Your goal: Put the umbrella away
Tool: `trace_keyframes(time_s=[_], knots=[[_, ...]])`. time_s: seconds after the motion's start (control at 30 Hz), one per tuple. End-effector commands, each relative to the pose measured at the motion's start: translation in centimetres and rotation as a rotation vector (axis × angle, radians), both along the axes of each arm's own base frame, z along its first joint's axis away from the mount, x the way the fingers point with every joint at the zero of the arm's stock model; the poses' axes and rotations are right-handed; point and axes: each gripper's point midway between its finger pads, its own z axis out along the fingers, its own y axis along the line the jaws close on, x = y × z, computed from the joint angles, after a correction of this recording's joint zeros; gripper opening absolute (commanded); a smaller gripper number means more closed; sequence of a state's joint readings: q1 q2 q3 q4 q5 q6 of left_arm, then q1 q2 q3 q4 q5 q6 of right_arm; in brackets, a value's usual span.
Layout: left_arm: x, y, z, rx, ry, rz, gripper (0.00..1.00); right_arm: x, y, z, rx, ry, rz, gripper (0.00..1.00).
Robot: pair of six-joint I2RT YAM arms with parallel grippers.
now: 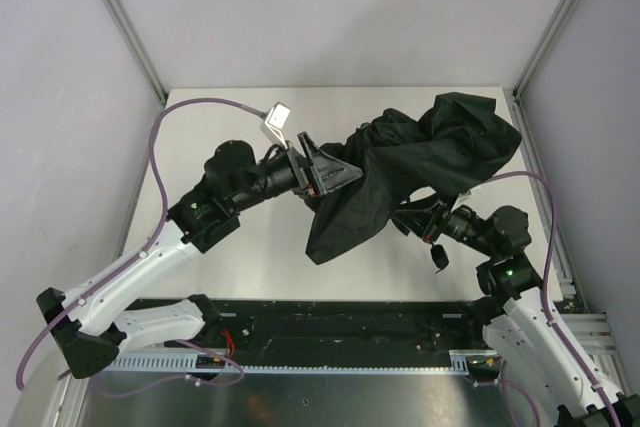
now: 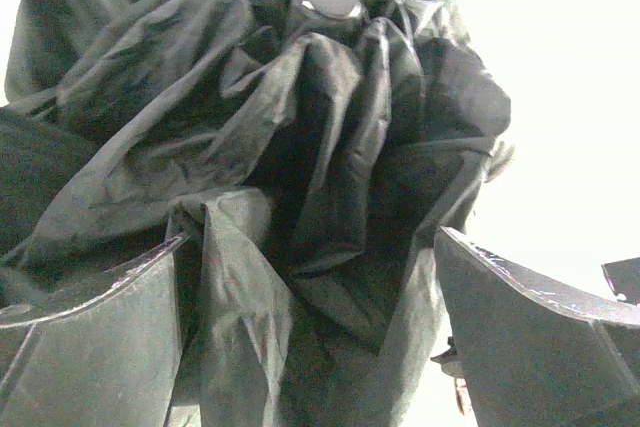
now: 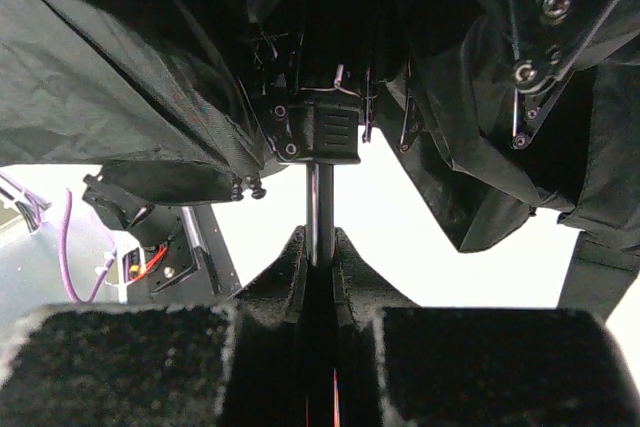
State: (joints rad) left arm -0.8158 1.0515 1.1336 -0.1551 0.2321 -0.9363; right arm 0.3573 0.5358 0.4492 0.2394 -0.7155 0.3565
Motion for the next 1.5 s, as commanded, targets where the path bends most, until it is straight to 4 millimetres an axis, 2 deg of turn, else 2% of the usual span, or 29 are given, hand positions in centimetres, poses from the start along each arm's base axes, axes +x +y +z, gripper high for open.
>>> trace_keyframes(time_s=[0.0,0.1,0.27,0.5,0.73,0.87,1.03,1.2,1.33,1.47], knots=[[-1.9,-0.2,3.6,-0.167,-0.144,-0.096,0.99,-0.5,0.0,4.4,0.041,-0.170,0.006,0.00],[-1.8,0.4,3.9,-0.192,-0.221,-0.068,0.99,-0.6,0.0,4.5,0.044,-0.169,0.013,0.00],[-1.4,-0.2,4.4,-0.182,-0.261,-0.079,0.99,-0.8,0.1,4.7,0.051,-0.173,0.018,0.00],[-1.5,0.2,6.4,-0.178,-0.389,-0.064,0.99,-1.0,0.4,4.7,0.050,-0.173,0.029,0.00],[1.2,-1.2,4.7,-0.077,-0.312,-0.014,0.99,-1.4,0.6,5.2,0.054,-0.187,0.040,0.00],[2.8,-1.3,3.6,-0.015,-0.314,0.044,0.99,-1.8,0.8,5.8,0.056,-0.200,0.054,0.00],[4.1,-1.0,2.7,0.024,-0.311,0.105,0.91,-2.4,1.2,6.2,0.057,-0.216,0.075,0.00],[4.6,-1.8,3.1,0.022,-0.324,0.091,0.99,-2.7,1.8,5.9,0.040,-0.215,0.105,0.00],[4.4,-2.8,4.1,0.016,-0.358,0.037,0.99,-3.0,2.1,5.6,0.017,-0.212,0.126,0.00],[4.5,-3.2,4.1,0.021,-0.372,0.006,0.99,-3.5,2.4,5.7,0.006,-0.211,0.165,0.00]])
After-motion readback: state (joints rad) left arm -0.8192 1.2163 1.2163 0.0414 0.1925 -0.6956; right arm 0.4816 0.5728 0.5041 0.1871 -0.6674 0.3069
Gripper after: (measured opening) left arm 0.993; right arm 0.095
